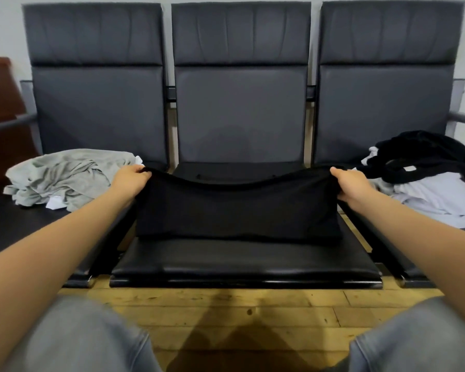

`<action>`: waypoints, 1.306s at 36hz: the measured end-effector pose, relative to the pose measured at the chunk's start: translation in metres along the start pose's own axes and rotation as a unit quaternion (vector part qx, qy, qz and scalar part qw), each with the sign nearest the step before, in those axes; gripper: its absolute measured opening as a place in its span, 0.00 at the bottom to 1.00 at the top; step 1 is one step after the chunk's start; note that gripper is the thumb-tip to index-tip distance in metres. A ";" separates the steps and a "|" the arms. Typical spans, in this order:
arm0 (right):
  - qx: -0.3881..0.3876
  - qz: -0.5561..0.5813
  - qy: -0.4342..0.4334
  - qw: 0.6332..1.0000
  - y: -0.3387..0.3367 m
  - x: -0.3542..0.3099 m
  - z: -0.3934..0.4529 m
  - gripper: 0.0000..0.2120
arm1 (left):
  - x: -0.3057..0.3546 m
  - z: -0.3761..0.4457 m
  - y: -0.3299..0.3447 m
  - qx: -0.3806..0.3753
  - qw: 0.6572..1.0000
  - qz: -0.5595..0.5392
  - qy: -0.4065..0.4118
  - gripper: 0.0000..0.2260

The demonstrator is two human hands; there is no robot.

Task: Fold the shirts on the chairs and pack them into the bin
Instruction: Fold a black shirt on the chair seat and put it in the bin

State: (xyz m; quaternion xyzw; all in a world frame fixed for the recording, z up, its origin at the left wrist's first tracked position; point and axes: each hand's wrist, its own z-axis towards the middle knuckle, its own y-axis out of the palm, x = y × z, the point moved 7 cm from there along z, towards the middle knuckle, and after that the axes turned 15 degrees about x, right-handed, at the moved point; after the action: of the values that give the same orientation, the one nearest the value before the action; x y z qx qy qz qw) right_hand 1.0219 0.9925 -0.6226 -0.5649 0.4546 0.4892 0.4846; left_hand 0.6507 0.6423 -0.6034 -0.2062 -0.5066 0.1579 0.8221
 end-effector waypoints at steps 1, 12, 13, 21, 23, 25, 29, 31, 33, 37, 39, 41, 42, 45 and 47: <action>0.009 0.006 0.010 1.000 0.007 0.000 0.007 0.07 | 0.002 0.007 0.004 0.007 1.000 0.013 0.003 0.09; 0.093 -0.209 -0.111 0.967 0.062 0.001 0.089 0.20 | 0.005 0.068 0.068 0.032 0.983 0.155 0.087 0.12; 0.090 -0.233 -0.126 0.960 0.067 0.002 0.095 0.18 | 0.002 0.072 0.076 0.028 0.980 0.175 0.088 0.12; 0.067 -0.417 -0.221 0.879 0.098 0.031 0.114 0.17 | -0.051 0.083 0.135 -0.073 0.968 0.238 0.033 0.18; 0.080 -0.426 -0.237 0.870 0.101 0.031 0.112 0.18 | -0.059 0.084 0.136 -0.051 0.977 0.205 -0.003 0.20; 0.077 -0.420 -0.235 0.873 0.100 0.030 0.108 0.20 | -0.058 0.082 0.133 -0.016 0.982 0.190 -0.009 0.20; 0.046 -0.407 -0.204 0.889 0.093 0.026 0.096 0.25 | -0.038 0.061 0.122 0.022 0.975 0.217 0.035 0.21; 0.029 -0.407 -0.185 0.894 0.089 0.023 0.087 0.27 | -0.024 0.050 0.118 0.022 0.972 0.228 0.056 0.21; 0.013 -0.410 -0.171 0.896 0.084 0.021 0.077 0.29 | -0.010 0.036 0.115 0.009 0.971 0.228 0.070 0.21; -0.027 -0.415 -0.115 0.902 0.070 0.026 0.056 0.32 | 0.004 0.004 0.109 -0.046 0.970 0.229 0.062 0.23; -0.048 -0.421 -0.107 0.899 0.059 0.032 0.040 0.27 | 0.001 -0.011 0.101 -0.050 0.969 0.237 0.051 0.24; -0.053 -0.450 -0.129 0.882 0.050 0.034 0.030 0.29 | -0.007 -0.021 0.091 -0.040 0.968 0.245 0.036 0.26; -0.054 -0.471 -0.142 0.869 0.046 0.034 0.025 0.31 | -0.013 -0.025 0.085 -0.036 0.968 0.248 0.021 0.27; -0.073 -0.523 -0.169 0.832 0.040 0.039 0.006 0.26 | -0.035 -0.026 0.067 -0.026 0.968 0.249 -0.029 0.26; -0.074 -0.549 -0.200 0.808 0.038 0.043 -0.004 0.20 | -0.045 -0.021 0.060 -0.040 0.971 0.233 -0.040 0.21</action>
State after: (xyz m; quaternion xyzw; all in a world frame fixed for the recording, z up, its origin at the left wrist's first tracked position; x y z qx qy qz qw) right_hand 0.9892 0.9827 -0.6687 -0.6440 -0.0760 0.2765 0.7093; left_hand 0.6472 0.6692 -0.6765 -0.3443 -0.4829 0.3327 0.7332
